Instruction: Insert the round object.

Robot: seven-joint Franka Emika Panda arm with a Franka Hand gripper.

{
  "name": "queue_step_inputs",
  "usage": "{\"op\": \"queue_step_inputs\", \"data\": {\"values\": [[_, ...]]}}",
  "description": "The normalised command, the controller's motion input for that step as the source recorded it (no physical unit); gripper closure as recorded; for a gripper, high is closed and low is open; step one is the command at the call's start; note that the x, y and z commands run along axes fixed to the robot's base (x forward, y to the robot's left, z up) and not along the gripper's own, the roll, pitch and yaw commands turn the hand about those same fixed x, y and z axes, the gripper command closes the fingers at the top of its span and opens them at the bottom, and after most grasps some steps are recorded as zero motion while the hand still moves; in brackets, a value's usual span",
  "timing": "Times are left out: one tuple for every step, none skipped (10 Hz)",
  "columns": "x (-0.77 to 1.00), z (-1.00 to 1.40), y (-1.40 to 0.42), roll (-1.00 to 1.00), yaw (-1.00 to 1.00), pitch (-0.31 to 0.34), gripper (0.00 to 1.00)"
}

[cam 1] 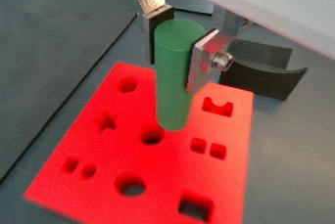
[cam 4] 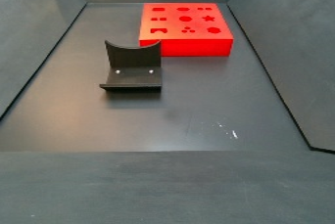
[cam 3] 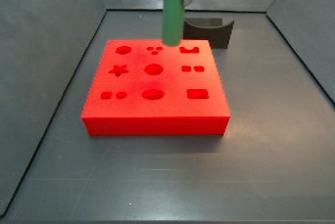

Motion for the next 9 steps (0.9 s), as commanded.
{"op": "queue_step_inputs", "data": {"values": [[-0.06,-0.23,0.11,0.03,-0.07,0.000,1.00],[-0.18,-0.48,0.00,0.03,-0.18,-0.051,1.00],[-0.31,-0.71,-0.01,0.09,-0.25,-0.049,1.00],[-0.33,-0.63,-0.01,0.03,-0.36,-0.056,1.00],[-0.18,-0.35,0.00,0.00,-0.29,-0.033,1.00],[-0.07,-0.15,0.00,0.00,-0.03,0.000,1.00],[-0.03,-0.02,0.00,-0.03,-0.02,0.000,1.00],[0.11,0.00,0.00,0.00,-0.07,0.000,1.00],[0.03,-0.21,0.03,-0.25,-0.17,-0.096,1.00]]}}
